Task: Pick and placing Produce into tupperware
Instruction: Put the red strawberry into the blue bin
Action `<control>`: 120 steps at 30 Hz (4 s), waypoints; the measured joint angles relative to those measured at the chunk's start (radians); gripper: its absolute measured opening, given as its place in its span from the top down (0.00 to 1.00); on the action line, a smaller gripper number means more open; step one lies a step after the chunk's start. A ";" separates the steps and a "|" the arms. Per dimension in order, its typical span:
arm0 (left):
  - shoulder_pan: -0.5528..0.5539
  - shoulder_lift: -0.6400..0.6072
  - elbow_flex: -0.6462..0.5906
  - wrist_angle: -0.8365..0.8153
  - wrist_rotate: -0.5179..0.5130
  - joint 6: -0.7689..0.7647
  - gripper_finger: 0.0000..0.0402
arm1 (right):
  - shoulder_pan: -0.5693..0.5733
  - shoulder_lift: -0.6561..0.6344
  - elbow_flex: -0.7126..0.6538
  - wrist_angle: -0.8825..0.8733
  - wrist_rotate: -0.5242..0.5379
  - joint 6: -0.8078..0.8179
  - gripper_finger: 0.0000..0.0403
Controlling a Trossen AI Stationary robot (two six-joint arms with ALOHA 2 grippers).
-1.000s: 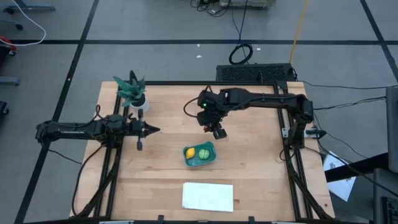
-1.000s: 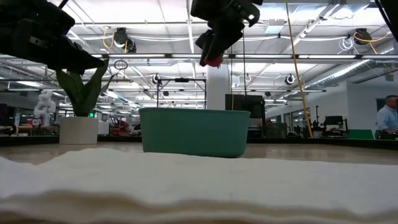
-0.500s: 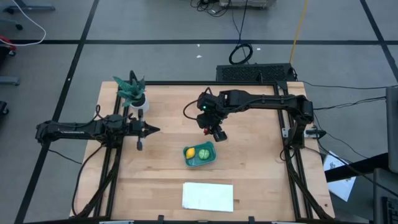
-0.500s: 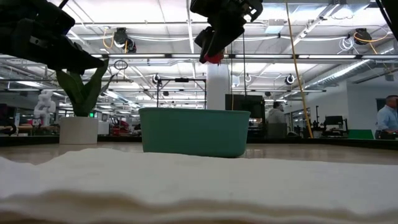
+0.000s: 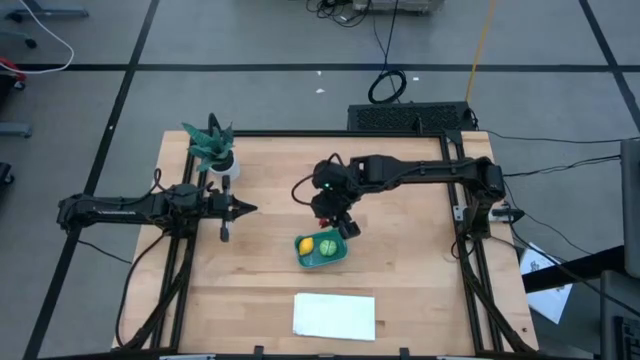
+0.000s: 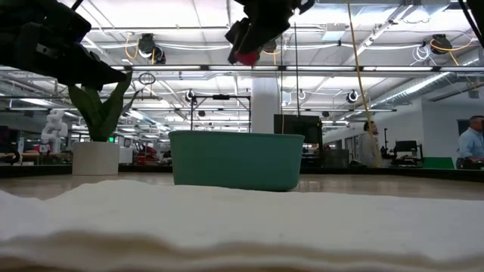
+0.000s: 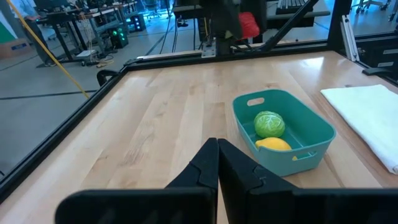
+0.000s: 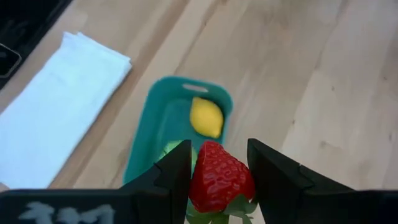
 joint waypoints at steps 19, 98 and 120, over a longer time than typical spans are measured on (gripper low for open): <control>0.000 0.000 0.000 0.000 0.000 0.000 0.99 | 0.060 0.001 -0.111 0.176 -0.027 0.057 0.66; 0.000 0.000 0.000 -0.004 0.007 -0.003 0.99 | 0.142 0.101 -0.417 0.747 0.027 0.347 0.66; 0.000 0.000 0.000 -0.008 0.007 0.000 0.99 | 0.142 0.149 -0.417 0.750 0.026 0.348 0.66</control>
